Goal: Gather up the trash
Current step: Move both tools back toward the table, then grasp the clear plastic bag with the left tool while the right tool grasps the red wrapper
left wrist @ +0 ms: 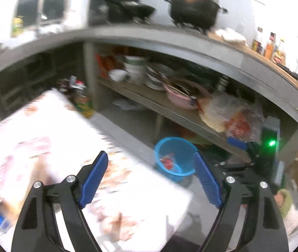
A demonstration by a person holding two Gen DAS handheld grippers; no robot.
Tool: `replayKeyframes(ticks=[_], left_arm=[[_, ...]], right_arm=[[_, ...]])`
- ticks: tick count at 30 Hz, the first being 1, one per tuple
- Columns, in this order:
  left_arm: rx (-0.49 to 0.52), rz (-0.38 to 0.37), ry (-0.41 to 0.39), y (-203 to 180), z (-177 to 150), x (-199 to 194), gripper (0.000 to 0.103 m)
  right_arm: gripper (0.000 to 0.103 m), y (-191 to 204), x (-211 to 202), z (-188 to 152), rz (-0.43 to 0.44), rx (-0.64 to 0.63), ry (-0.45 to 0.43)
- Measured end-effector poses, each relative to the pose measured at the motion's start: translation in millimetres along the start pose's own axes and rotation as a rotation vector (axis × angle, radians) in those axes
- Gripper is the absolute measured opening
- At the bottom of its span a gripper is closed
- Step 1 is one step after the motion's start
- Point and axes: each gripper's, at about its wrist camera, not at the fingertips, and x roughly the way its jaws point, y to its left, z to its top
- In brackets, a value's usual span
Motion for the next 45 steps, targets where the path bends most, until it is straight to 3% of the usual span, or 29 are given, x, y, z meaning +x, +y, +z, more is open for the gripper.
replayKeyframes(ticks=[3, 8, 12, 16, 24, 27, 29, 31, 40, 45], left_arm=[[-0.047, 0.071, -0.060, 33.7, -17.0, -35.1, 0.081], [-0.103, 0.219, -0.135, 96.1, -41.5, -76.4, 0.081], [-0.048, 0.329, -0.066, 131.4, -48.3, -72.5, 0.081], [0.100, 0.402, -0.009, 143.9, -50.2, -57.4, 0.075], [0.172, 0.375, 0.096, 159.7, -52.1, -18.3, 0.049], [0.200, 0.361, 0.130, 161.1, -50.7, -6.2, 0.040], [0.214, 0.356, 0.167, 161.2, -52.3, 1.7, 0.024], [0.214, 0.359, 0.183, 162.5, -53.5, 5.9, 0.022], [0.227, 0.405, 0.077, 157.4, -51.3, -15.7, 0.016], [0.136, 0.414, -0.084, 164.5, -42.6, -54.0, 0.016]], right_arm=[[0.095, 22.7, -9.3, 8.6, 0.089, -0.031, -0.032], [0.095, 72.8, -13.6, 25.1, 0.331, -0.068, -0.011], [0.095, 110.1, 4.6, 33.6, 0.493, -0.053, 0.075], [0.095, 143.6, 22.1, 34.3, 0.558, -0.036, 0.137], [0.095, 192.8, 44.2, 33.1, 0.620, -0.047, 0.214], [0.095, 196.8, 44.7, 29.6, 0.623, -0.051, 0.230], [0.095, 198.6, 45.6, 28.5, 0.621, -0.048, 0.237], [0.095, 196.8, 45.5, 27.2, 0.620, -0.039, 0.240], [0.095, 194.4, 47.6, 28.2, 0.618, -0.024, 0.247], [0.095, 195.0, 42.6, 33.5, 0.627, -0.024, 0.226]])
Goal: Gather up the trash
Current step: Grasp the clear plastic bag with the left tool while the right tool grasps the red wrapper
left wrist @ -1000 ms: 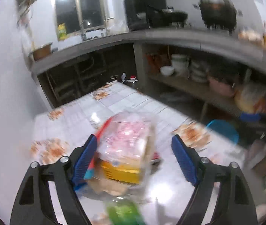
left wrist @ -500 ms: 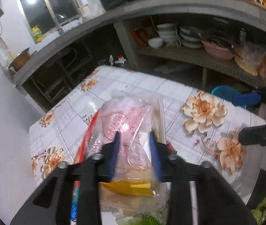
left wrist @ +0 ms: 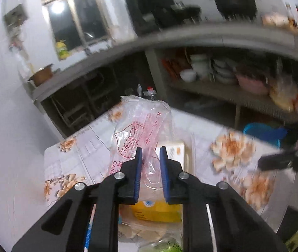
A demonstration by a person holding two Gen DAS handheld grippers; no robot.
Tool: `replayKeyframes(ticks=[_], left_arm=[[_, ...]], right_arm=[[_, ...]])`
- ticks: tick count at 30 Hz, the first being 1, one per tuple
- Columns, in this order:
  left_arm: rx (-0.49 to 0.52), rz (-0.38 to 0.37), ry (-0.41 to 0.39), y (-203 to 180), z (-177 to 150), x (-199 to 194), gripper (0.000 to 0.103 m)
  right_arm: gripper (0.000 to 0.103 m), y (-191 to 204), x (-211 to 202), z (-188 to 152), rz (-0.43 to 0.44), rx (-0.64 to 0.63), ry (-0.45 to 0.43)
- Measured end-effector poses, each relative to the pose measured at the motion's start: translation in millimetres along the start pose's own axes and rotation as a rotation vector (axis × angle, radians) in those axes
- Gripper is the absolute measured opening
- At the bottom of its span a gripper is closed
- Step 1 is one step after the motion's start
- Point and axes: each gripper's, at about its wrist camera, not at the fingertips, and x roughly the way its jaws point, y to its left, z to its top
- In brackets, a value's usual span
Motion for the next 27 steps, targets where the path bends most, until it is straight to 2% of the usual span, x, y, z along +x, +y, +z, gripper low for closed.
replayKeyframes(ticks=[6, 10, 13, 15, 16, 20, 23, 25, 27], left_arm=[[-0.200, 0.066, -0.117, 39.3, 3.5, -38.1, 0.016], [-0.301, 0.090, -0.133, 61.5, -2.8, -53.6, 0.016], [-0.352, 0.108, -0.135, 71.5, -10.6, -60.1, 0.016], [-0.377, 0.120, -0.137, 75.7, -16.5, -64.0, 0.016], [-0.386, 0.126, -0.137, 77.1, -19.4, -65.8, 0.016], [-0.420, 0.139, -0.141, 82.7, -29.2, -70.4, 0.016], [-0.442, 0.149, -0.150, 87.1, -36.9, -76.4, 0.016], [-0.455, 0.156, -0.156, 90.5, -41.3, -79.4, 0.016], [-0.468, 0.152, -0.157, 92.2, -45.3, -81.8, 0.016]], right_arm=[[0.093, 5.8, 0.7, 14.2, 0.060, 0.025, -0.008], [0.089, 15.2, 5.2, 31.4, 0.092, 0.018, -0.005], [0.082, 24.9, 11.8, 54.0, 0.166, 0.034, 0.027], [0.078, 32.2, 21.9, 71.2, 0.224, 0.064, 0.081], [0.073, 35.5, 28.4, 76.4, 0.252, 0.082, 0.113], [0.061, 57.8, 66.7, 96.5, 0.408, 0.168, 0.293], [0.057, 79.5, 95.1, 100.9, 0.425, 0.168, 0.391], [0.051, 90.7, 114.8, 100.5, 0.403, 0.169, 0.449], [0.049, 92.7, 133.2, 99.9, 0.366, 0.187, 0.492]])
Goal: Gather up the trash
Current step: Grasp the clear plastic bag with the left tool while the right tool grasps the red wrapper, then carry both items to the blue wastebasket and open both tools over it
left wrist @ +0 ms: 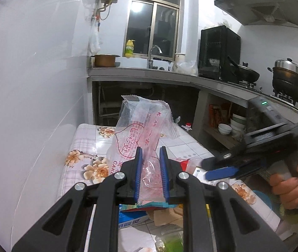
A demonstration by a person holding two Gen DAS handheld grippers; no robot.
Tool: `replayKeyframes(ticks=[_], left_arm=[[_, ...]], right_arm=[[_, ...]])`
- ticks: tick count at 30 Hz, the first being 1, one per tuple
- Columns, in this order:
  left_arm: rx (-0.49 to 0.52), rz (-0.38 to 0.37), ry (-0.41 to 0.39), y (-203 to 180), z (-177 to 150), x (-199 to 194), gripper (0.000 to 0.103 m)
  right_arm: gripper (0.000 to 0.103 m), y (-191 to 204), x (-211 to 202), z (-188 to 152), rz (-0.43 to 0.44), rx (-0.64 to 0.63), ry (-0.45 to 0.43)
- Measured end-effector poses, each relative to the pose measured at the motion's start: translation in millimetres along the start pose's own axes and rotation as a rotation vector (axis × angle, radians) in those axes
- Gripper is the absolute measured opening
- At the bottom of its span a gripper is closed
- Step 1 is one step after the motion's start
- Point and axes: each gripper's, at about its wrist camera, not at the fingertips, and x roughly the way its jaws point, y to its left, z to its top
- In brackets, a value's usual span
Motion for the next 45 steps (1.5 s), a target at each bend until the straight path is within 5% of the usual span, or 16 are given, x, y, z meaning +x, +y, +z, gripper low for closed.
replayKeyframes(ticks=[10, 14, 20, 33, 45], left_arm=[[-0.044, -0.017, -0.010, 16.3, -2.3, -1.3, 0.016], [-0.060, -0.023, -0.006, 18.3, -5.0, -1.2, 0.016], [-0.066, -0.024, 0.000, 19.1, -6.5, -1.2, 0.016], [-0.069, -0.014, -0.024, 18.2, -5.6, -5.8, 0.016], [-0.043, -0.048, -0.054, 4.0, 5.5, -18.7, 0.016]], right_arm=[[0.036, -12.2, 48.2, 13.2, -0.109, 0.109, 0.095], [0.017, -14.2, 57.9, 16.9, -0.105, 0.119, 0.114], [0.005, -12.4, 59.0, 16.1, -0.080, 0.107, 0.108], [0.000, 19.6, 16.8, 19.7, -0.008, -0.026, -0.047], [0.000, 30.8, -81.7, -3.0, -0.030, -0.146, -0.306]])
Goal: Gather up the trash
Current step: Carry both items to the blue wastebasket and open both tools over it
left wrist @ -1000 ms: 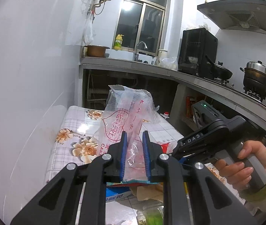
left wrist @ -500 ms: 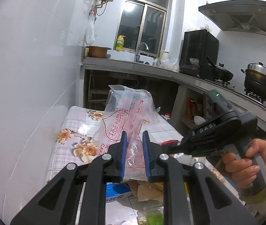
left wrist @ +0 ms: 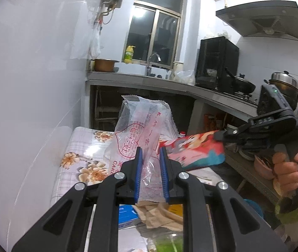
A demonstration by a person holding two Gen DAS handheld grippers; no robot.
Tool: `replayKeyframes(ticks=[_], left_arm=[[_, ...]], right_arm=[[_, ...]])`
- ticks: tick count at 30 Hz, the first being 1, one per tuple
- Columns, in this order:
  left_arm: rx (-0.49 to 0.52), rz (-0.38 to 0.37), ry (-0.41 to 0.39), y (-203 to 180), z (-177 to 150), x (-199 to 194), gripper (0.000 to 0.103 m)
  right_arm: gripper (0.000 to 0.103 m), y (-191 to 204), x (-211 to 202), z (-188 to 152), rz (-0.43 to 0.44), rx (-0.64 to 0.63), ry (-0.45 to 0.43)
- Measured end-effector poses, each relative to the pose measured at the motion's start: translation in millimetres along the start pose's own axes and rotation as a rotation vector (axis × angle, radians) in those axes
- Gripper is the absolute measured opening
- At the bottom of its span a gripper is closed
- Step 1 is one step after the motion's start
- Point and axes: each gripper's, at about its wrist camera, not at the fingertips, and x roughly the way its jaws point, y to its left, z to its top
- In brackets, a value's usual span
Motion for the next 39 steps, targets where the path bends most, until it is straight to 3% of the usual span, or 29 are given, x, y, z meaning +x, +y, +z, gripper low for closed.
replayKeyframes(ticks=[9, 27, 36, 39], left_arm=[[0.084, -0.119, 0.017, -57.7, -0.2, -4.0, 0.016], [0.196, -0.428, 0.183, -239.2, -32.1, 39.3, 0.016], [0.244, -0.581, 0.351, -349.1, -57.2, 97.3, 0.016], [0.264, -0.635, 0.448, -390.7, -74.7, 130.7, 0.016]], right_arm=[[0.000, -43.4, -108.1, -33.5, -0.080, 0.047, -0.193], [0.000, -168.4, -259.6, -136.1, -0.177, 0.341, -0.434], [0.000, -230.7, -318.3, -178.1, -0.293, 0.480, -0.512], [0.000, -258.3, -322.5, -192.4, -0.333, 0.539, -0.505]])
